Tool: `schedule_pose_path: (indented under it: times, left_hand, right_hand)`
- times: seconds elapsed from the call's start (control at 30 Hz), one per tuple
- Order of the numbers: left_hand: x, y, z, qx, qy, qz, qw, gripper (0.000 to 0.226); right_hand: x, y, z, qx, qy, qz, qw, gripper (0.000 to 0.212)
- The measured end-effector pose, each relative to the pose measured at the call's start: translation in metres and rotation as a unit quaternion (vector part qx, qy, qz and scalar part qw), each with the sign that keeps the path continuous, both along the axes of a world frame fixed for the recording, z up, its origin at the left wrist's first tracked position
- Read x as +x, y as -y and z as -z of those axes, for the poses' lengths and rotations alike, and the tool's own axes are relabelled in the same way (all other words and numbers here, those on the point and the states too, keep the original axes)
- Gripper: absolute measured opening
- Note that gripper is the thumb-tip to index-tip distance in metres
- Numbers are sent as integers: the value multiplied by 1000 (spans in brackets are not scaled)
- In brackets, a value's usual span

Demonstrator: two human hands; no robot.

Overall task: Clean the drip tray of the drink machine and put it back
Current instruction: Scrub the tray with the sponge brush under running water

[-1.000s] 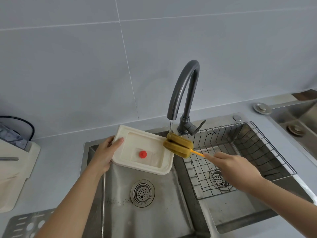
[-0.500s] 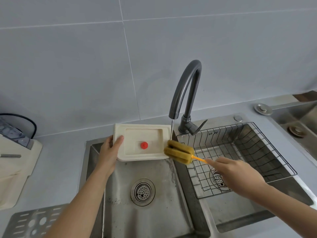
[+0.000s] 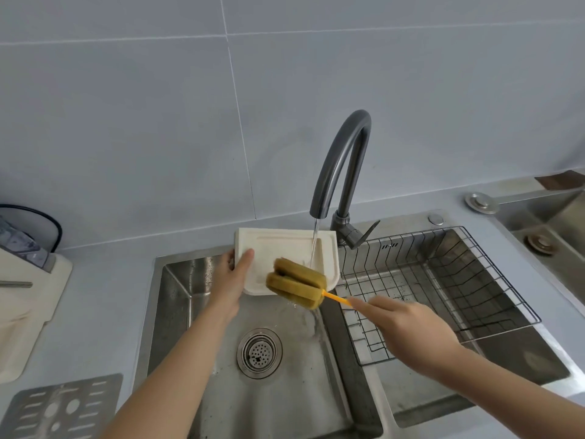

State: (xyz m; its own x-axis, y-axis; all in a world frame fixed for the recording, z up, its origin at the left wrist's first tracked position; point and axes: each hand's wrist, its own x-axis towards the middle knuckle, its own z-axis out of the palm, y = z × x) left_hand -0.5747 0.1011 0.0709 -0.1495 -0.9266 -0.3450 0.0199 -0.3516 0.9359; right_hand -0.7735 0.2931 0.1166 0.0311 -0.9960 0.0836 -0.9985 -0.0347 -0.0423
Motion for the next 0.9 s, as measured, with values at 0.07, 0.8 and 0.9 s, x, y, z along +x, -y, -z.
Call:
schedule_pose_path:
  times: [0.07,0.8,0.9]
  left_hand:
    - [-10,-1,-2,-2,0,19,1000,41]
    - [19,16,-6,13,-13,-50,999,38]
    - [33,17,-3,13,-5,-66,998,32]
  right_hand:
    - [6,7,-2,-38,9,-24,999,64]
    - [-59,10,-2,40,-84,13,996,75]
    - [-66,4,-2,35,-62,75,995,70]
